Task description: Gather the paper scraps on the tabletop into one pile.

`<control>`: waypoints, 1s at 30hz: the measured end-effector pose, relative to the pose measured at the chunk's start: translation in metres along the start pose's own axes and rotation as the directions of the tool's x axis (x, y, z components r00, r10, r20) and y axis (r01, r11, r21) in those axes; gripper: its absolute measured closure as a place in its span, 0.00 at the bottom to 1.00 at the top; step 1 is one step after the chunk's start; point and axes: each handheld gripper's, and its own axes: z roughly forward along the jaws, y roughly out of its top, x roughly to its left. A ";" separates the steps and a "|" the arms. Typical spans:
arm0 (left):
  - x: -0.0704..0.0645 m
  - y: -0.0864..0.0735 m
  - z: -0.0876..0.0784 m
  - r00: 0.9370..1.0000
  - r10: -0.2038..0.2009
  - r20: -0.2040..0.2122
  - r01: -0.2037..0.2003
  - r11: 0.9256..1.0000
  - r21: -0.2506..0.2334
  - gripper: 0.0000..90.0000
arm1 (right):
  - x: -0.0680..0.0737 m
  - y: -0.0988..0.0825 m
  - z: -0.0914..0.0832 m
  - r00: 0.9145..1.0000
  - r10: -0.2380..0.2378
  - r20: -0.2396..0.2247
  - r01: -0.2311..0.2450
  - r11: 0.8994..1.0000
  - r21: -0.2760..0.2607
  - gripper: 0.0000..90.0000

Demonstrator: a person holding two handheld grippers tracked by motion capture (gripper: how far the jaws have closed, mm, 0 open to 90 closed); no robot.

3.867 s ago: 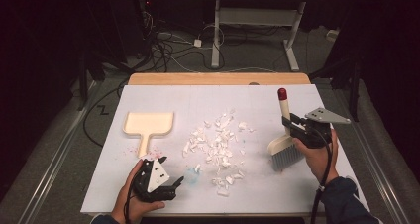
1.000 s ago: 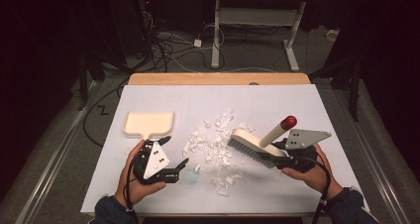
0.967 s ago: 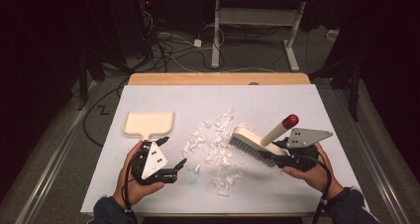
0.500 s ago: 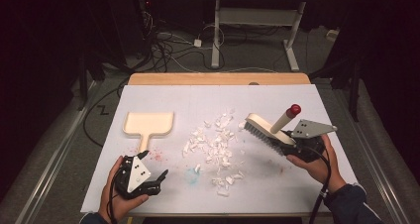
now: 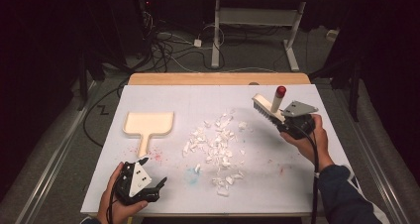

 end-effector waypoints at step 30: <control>-0.002 -0.002 0.000 1.000 -0.001 0.029 0.001 1.000 0.003 0.18 | 0.082 0.027 0.069 0.941 -0.251 -0.225 0.240 0.968 -0.074 0.75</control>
